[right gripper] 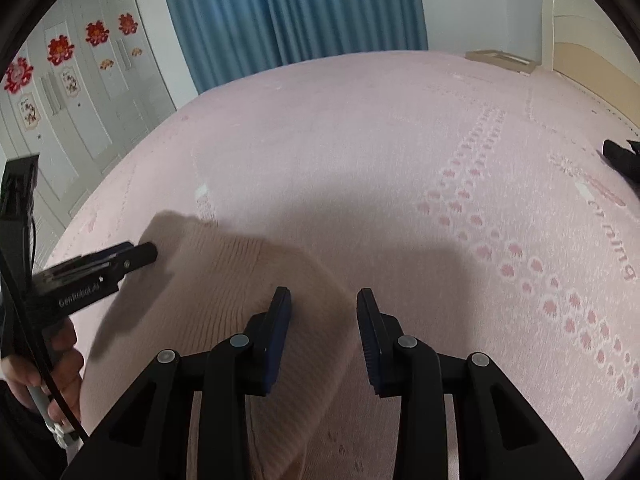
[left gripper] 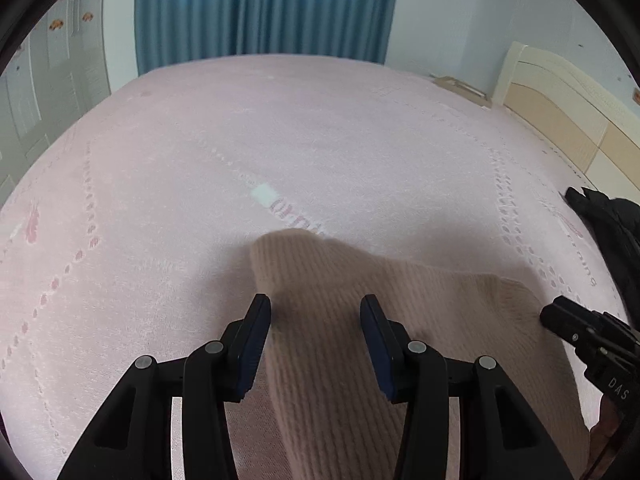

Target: Fold small clothes

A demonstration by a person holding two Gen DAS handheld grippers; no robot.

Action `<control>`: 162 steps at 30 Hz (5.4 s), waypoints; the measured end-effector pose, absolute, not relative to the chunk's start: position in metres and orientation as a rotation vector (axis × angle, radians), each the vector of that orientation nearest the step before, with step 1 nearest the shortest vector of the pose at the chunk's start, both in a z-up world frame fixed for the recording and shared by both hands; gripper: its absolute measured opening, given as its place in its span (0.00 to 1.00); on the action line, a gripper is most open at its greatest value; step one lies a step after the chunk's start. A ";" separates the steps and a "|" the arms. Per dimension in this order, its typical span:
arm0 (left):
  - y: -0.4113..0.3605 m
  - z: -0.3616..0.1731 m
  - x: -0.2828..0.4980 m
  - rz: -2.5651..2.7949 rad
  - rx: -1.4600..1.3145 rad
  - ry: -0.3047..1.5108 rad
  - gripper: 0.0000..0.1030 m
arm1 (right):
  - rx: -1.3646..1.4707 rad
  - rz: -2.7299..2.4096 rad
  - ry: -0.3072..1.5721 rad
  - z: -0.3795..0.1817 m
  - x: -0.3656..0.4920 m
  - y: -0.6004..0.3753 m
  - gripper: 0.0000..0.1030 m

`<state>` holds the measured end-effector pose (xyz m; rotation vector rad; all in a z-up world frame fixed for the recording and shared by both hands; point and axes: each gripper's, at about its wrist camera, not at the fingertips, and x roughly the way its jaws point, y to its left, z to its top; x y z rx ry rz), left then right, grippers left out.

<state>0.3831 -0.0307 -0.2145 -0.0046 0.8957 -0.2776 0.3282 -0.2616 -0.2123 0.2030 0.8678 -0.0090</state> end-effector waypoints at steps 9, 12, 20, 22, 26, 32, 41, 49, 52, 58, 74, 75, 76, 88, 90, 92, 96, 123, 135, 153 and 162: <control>-0.015 -0.231 0.386 -0.268 -0.096 0.941 0.46 | 0.229 -0.073 0.949 -0.242 0.334 -0.272 0.33; -0.011 -0.225 0.371 -0.264 -0.090 0.920 0.46 | 0.306 -0.069 0.918 -0.227 0.319 -0.287 0.33; 0.008 -0.210 0.298 -0.304 -0.142 0.911 0.44 | 0.364 0.118 0.877 -0.192 0.262 -0.278 0.40; 0.013 -0.207 0.281 -0.310 -0.157 0.927 0.45 | 0.378 0.135 0.882 -0.192 0.249 -0.273 0.48; 0.018 -0.212 0.251 -0.299 -0.193 0.964 0.48 | 0.378 0.129 0.954 -0.213 0.241 -0.260 0.45; 0.018 -0.220 0.223 -0.264 -0.214 1.002 0.48 | 0.266 0.201 0.834 -0.187 0.231 -0.246 0.11; 0.022 -0.212 0.214 -0.282 -0.180 0.981 0.49 | 0.209 0.053 0.960 -0.232 0.232 -0.256 0.20; 0.010 -0.203 0.262 -0.290 -0.178 0.937 0.48 | 0.148 0.071 0.797 -0.188 0.249 -0.241 0.29; 0.007 -0.213 0.283 -0.279 -0.175 0.946 0.50 | 0.118 0.100 0.804 -0.201 0.267 -0.233 0.29; 0.004 -0.231 0.296 -0.302 -0.134 0.957 0.56 | 0.035 0.085 0.881 -0.235 0.284 -0.225 0.28; -0.003 -0.231 0.295 -0.344 -0.194 1.020 0.57 | 0.079 0.158 0.913 -0.225 0.283 -0.208 0.26; -0.002 -0.230 0.288 -0.350 -0.185 1.015 0.57 | 0.080 0.153 0.918 -0.223 0.281 -0.209 0.21; -0.001 -0.229 0.283 -0.354 -0.175 1.010 0.57 | 0.075 0.155 0.921 -0.221 0.276 -0.210 0.21; -0.020 -0.232 0.265 -0.293 -0.010 0.957 0.68 | 0.068 0.143 0.903 -0.240 0.264 -0.217 0.21; -0.018 -0.234 0.266 -0.293 -0.027 0.954 0.70 | 0.058 0.134 0.898 -0.242 0.265 -0.215 0.21; -0.018 -0.235 0.268 -0.290 -0.041 0.954 0.71 | 0.040 0.124 0.888 -0.243 0.264 -0.213 0.21; -0.023 -0.236 0.267 -0.275 -0.013 0.932 0.72 | 0.041 0.118 0.877 -0.245 0.264 -0.212 0.21; 0.004 -0.224 0.238 -0.385 -0.107 0.945 0.69 | 0.093 0.164 0.843 -0.225 0.245 -0.240 0.31; 0.011 -0.224 0.219 -0.352 -0.139 1.008 0.67 | 0.158 0.088 0.886 -0.211 0.231 -0.259 0.28; 0.008 -0.126 0.124 -0.264 -0.065 0.930 0.73 | 0.117 -0.123 0.969 -0.126 0.126 -0.247 0.50; 0.015 -0.070 0.065 -0.152 -0.002 0.867 0.80 | 0.113 -0.116 0.899 -0.076 0.059 -0.240 0.90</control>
